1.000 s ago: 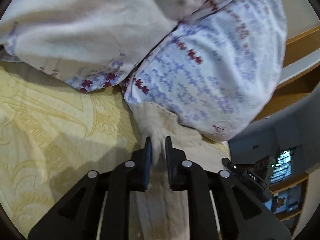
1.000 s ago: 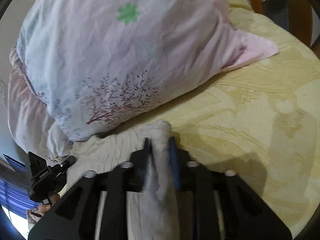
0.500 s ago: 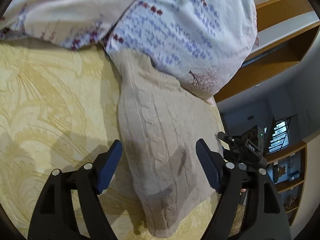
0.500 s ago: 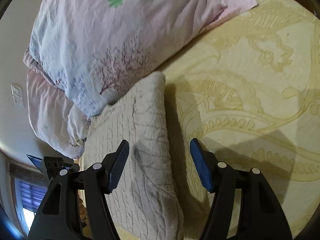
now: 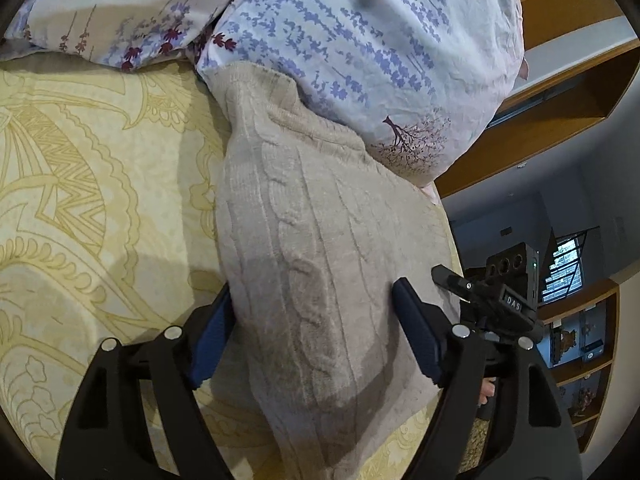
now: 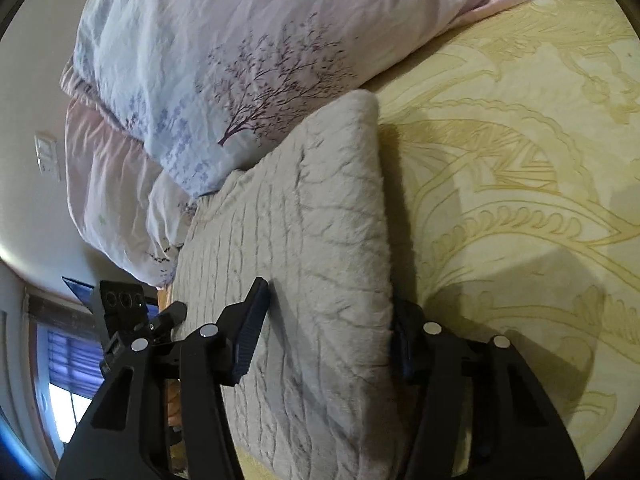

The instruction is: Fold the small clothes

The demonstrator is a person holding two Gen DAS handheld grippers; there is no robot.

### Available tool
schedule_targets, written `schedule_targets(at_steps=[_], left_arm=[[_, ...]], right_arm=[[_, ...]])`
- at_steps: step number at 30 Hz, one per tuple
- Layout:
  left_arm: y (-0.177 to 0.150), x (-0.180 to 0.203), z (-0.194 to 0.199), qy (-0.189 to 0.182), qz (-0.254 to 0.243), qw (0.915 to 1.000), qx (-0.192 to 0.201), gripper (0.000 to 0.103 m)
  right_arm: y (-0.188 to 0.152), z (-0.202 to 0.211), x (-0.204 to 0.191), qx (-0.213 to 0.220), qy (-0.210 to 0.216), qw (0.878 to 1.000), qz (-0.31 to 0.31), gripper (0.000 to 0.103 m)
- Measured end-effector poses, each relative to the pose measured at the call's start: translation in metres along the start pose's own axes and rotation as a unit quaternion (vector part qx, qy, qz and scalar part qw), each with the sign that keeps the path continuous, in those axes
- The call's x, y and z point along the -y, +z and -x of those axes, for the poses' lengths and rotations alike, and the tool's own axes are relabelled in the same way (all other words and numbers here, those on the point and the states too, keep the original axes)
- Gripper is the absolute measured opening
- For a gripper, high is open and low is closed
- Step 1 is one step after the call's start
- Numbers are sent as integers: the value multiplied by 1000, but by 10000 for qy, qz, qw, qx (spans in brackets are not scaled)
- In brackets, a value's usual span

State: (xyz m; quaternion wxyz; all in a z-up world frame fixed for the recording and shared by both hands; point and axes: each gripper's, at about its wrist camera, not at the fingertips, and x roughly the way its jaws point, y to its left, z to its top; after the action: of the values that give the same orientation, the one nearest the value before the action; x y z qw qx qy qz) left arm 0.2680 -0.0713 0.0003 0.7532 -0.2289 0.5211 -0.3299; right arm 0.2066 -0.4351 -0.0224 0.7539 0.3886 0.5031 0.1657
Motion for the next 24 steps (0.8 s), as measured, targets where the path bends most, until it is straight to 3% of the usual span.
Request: schedule_targets(at_steps=[2, 6, 9, 18, 24], left_arm=[[-1, 0, 1, 9, 9, 10000, 32, 75], [-3, 0, -1, -48, 107, 9999, 36, 61], [-3, 0, 8, -223, 78, 9996, 125, 41], [-11, -9, 67, -352, -80, 9987, 352, 38], [-14, -43, 138, -74, -108, 9970, 761, 38]], right_arm=[[-2, -3, 0, -42, 88, 10000, 15, 52], [-7, -3, 1, -24, 341, 9994, 6, 32], [-12, 3, -5, 108, 504, 9987, 52, 29], [-36, -3, -83, 164, 595, 9940, 907, 27], [-49, -42, -131, 96, 875, 9856, 1447, 26]])
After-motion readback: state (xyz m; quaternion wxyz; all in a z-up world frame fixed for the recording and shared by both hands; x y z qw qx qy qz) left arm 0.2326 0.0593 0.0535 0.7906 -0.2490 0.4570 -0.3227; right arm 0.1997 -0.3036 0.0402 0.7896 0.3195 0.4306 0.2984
